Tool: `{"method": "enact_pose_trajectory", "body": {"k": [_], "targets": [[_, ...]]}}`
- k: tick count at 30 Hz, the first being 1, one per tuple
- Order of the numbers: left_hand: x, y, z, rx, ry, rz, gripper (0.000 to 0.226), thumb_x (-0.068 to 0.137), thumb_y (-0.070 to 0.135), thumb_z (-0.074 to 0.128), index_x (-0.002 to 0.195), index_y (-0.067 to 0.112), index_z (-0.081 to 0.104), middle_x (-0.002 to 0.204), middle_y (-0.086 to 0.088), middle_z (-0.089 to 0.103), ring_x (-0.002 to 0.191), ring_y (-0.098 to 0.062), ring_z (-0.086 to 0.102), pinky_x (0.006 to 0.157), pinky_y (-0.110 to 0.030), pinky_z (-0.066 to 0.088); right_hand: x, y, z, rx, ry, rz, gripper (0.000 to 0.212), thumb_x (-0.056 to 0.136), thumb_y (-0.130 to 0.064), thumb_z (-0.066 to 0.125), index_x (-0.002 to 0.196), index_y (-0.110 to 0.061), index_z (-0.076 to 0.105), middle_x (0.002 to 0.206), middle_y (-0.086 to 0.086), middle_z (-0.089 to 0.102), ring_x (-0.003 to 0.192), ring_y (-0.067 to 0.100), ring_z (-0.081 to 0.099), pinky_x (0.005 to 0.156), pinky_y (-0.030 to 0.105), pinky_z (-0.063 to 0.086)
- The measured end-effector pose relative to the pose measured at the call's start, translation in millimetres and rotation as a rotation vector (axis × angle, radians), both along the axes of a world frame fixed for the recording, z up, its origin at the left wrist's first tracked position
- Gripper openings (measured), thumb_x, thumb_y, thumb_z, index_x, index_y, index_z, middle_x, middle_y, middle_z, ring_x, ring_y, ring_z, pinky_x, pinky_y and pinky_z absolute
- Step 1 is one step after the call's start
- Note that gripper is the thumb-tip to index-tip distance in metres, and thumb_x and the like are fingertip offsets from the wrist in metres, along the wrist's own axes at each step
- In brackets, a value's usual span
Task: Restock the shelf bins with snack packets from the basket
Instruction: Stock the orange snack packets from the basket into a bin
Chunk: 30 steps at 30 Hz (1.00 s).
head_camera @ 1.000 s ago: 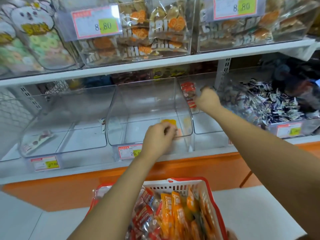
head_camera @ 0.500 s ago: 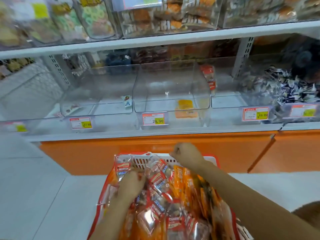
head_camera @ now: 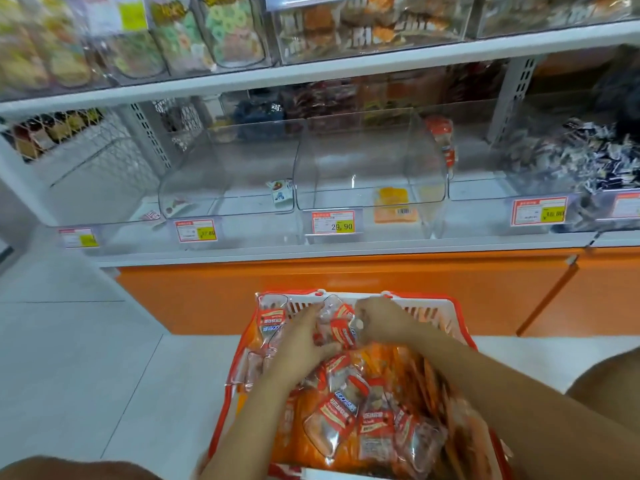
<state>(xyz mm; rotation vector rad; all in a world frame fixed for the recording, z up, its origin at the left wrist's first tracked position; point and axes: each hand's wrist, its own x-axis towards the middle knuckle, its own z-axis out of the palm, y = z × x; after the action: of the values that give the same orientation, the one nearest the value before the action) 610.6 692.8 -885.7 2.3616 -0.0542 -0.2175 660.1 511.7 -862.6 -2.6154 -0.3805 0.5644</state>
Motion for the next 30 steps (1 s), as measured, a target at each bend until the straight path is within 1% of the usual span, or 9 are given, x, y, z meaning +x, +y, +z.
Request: {"method": "enact_pose_trajectory", "body": {"k": [3,5,8,11,16,19,21,25,30], "targets": [[9,-23,33,-0.081,-0.018,-0.072,0.04,0.081,0.029,0.074,0.118,0.025,0.06,0.112,0.014,0.059,0.102,-0.003,0.055,0.083,-0.013,0.043,7,-23,57,0.17,-0.07,-0.025,0.022,0.073,-0.021,0.079,0.086,-0.009,0.066,0.072,-0.005,0.054,0.069,0.014,0.051,0.058,0.026,0.036],[15,-40,58,-0.248,-0.058,-0.043,0.016,0.081,0.027,0.074,0.093,0.02,0.066,0.083,0.008,0.068,0.075,-0.009,0.063,0.066,-0.018,0.049,11,-39,95,0.507,0.002,-0.144,0.024,0.074,-0.019,0.081,0.087,-0.004,0.067,0.069,-0.002,0.057,0.064,0.011,0.053,0.059,0.022,0.041],[29,-61,96,-0.566,-0.13,0.02,0.007,0.081,0.015,0.073,0.084,0.012,0.067,0.069,-0.002,0.068,0.063,-0.012,0.065,0.063,-0.026,0.054,7,-61,136,0.785,-0.005,-0.205,0.013,0.078,-0.009,0.076,0.09,-0.006,0.072,0.082,0.002,0.072,0.074,0.01,0.068,0.069,0.022,0.053],[46,-77,129,-0.633,-0.208,-0.012,0.004,0.082,0.012,0.07,0.081,0.013,0.067,0.064,0.002,0.067,0.063,-0.009,0.065,0.065,-0.025,0.056,2,-85,161,0.746,-0.064,-0.207,0.019,0.079,-0.008,0.074,0.098,-0.007,0.073,0.091,0.003,0.075,0.082,0.01,0.07,0.077,0.02,0.055],[85,-95,148,-0.327,-0.547,0.024,0.009,0.089,0.022,0.063,0.097,0.026,0.064,0.099,0.015,0.065,0.094,0.002,0.058,0.083,-0.007,0.042,28,-135,193,0.857,-0.403,-0.513,0.012,0.076,-0.013,0.076,0.088,-0.014,0.072,0.084,0.001,0.073,0.072,0.007,0.065,0.075,0.018,0.052],[118,-98,140,-0.208,-0.588,0.134,0.02,0.092,0.016,0.058,0.111,0.018,0.063,0.112,0.006,0.063,0.106,-0.007,0.054,0.091,-0.016,0.038,57,-169,203,0.695,-0.565,-0.708,0.018,0.079,-0.014,0.075,0.096,-0.014,0.069,0.085,0.003,0.066,0.068,0.008,0.058,0.068,0.025,0.051],[135,-96,127,-0.093,-0.531,0.171,0.018,0.094,0.018,0.053,0.103,0.015,0.068,0.106,0.003,0.067,0.101,-0.013,0.058,0.092,-0.024,0.04,82,-190,198,0.597,-0.529,-0.763,0.018,0.079,-0.016,0.076,0.095,-0.013,0.069,0.088,0.007,0.068,0.068,0.012,0.06,0.066,0.031,0.054],[142,-98,102,0.29,-0.737,0.071,0.06,0.095,0.032,0.021,0.07,0.015,0.073,0.069,-0.001,0.069,0.065,-0.019,0.059,0.09,-0.032,0.036,139,-200,177,0.388,-0.363,-0.802,0.04,0.081,-0.022,0.075,0.113,0.0,0.067,0.113,0.015,0.067,0.097,0.022,0.062,0.097,0.038,0.048],[146,-97,93,0.438,-0.768,0.105,0.063,0.097,0.032,0.018,0.064,0.016,0.07,0.06,0.003,0.062,0.059,-0.017,0.053,0.084,-0.032,0.035,188,-181,166,0.186,-0.265,-0.773,0.051,0.097,-0.045,0.046,0.128,-0.006,0.055,0.127,0.013,0.06,0.116,0.026,0.056,0.089,0.026,0.041]]}}
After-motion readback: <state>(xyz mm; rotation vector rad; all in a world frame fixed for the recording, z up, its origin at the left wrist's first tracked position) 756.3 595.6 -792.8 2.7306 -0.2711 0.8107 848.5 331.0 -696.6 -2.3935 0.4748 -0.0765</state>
